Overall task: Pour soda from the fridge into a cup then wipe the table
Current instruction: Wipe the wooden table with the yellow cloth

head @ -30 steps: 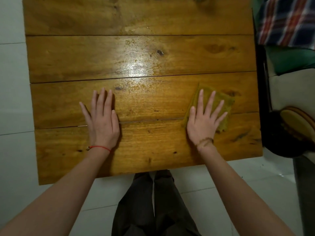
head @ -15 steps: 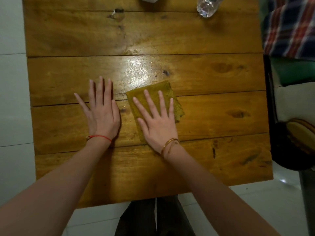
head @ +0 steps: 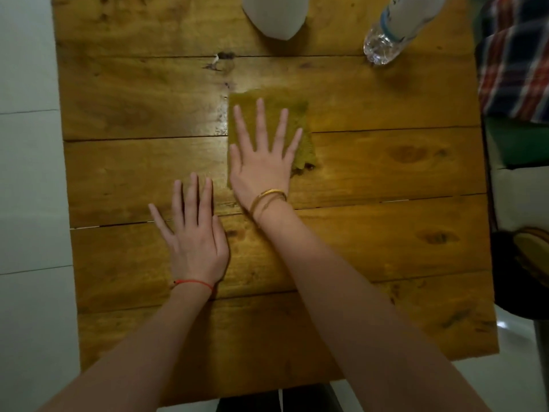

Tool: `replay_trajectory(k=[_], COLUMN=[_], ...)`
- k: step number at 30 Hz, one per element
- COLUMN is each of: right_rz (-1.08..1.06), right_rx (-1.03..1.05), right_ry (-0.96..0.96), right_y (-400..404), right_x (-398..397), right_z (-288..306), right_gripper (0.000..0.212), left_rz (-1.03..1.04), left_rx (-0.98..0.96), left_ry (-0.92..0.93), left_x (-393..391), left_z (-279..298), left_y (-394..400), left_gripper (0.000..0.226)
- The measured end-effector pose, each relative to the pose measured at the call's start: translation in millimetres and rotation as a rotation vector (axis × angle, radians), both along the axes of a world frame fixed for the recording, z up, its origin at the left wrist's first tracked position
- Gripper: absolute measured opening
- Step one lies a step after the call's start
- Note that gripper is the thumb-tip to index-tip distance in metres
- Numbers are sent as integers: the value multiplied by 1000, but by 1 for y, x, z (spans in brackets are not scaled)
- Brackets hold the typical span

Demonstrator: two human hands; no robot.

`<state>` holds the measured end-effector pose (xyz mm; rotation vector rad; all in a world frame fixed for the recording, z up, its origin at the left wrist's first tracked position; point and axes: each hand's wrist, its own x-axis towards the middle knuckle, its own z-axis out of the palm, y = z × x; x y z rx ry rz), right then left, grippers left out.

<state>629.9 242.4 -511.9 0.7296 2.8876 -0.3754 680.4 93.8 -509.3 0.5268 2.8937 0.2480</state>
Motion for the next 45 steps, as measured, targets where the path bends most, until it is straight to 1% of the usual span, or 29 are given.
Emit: replay_trajectory(k=[2,4,14,17,19,21,23,25,27,30,33,37,40,42,45], right_rz=[136,200,172,171,182,181,89,-73,-223,-352,-372,-353,-321,-288,-229], right_rx=[-17,-36,-89,-116,-158,-269,-396,-397,-348,-373,-439,-516,-493,-488,-528], right_ry=[1,-2,-143,-192,-202,-150,-28,130,197,121,56,-6,-85,-117,-81], right_y=[-13,-17,-40,-45,-44,-35,-23,-6,13,36,50,54,57,58,59], right_x=[23,54,198,229,240,243,242,240,236,227,214,196,186,183,186], right_z=[3,6,19,26,32,38,47,57,63,59,53,49,47,48,54], right_gripper=[57,56,61,61,59,56,52,42,30,25,27,28,22,17,16], left_rz=[-7,-9,-3,-18,15,81,163,226,282,391,472,483,519,489,508], left_rx=[15,32,107,124,172,225,233,264,293,259,225,200,249,276,407], left_ry=[1,2,-7,-17,-9,20,-8,-82,-147,-213,-222,-245,-278,-280,-351], left_x=[0,1,-1,0,12,37,70,100,122,143,151,152,149,149,146], left_z=[0,0,1,3,10,23,32,37,40,45,49,47,48,49,52], left_y=[-1,-1,-4,-5,-7,-9,-8,-4,1,12,21,27,30,30,30], left_gripper=[60,60,59,59,55,45,34,27,25,30,32,27,23,19,17])
